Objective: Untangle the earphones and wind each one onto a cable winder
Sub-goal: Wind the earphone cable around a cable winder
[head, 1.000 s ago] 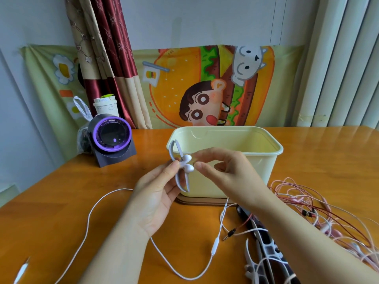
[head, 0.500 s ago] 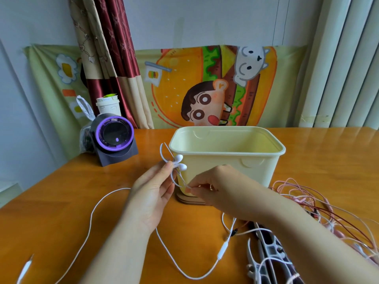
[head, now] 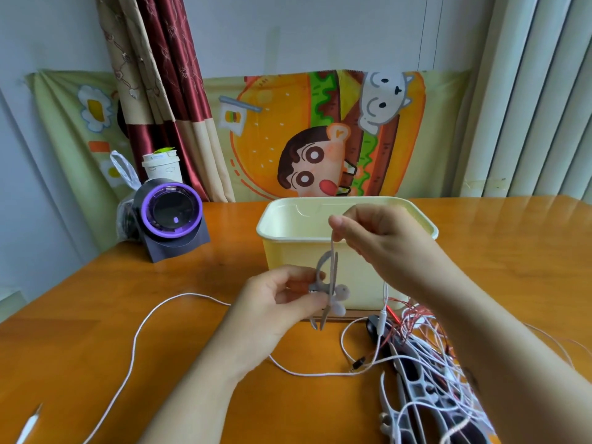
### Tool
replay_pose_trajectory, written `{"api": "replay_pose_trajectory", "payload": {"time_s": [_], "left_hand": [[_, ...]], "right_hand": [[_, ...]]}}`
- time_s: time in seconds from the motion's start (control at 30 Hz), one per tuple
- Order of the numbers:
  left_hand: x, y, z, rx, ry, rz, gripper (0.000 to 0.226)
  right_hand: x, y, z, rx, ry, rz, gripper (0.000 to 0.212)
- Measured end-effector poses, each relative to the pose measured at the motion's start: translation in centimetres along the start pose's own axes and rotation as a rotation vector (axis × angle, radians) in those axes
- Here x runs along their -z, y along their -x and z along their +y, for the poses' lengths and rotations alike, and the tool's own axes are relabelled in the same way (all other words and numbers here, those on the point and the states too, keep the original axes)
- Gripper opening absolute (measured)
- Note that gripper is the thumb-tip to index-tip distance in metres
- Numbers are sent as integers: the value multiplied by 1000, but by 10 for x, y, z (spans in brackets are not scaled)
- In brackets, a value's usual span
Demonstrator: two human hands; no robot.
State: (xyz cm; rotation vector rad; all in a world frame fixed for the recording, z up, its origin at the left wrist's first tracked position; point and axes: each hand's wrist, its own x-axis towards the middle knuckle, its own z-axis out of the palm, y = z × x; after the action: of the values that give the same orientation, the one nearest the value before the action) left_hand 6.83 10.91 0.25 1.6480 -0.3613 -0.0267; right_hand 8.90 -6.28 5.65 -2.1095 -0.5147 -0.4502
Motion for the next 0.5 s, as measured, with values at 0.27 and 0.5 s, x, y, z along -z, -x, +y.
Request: {"api": "replay_pose_trajectory", "payload": {"time_s": [0.27,0.5], "left_hand": [[7,-3,-3,-84,533,-98,48],[12,-7,-4,103,623,310,24]], "right_hand": [[-26,1,22,-65,-36,-51,34],[-63,15,24,-9,129,-265,30]]}}
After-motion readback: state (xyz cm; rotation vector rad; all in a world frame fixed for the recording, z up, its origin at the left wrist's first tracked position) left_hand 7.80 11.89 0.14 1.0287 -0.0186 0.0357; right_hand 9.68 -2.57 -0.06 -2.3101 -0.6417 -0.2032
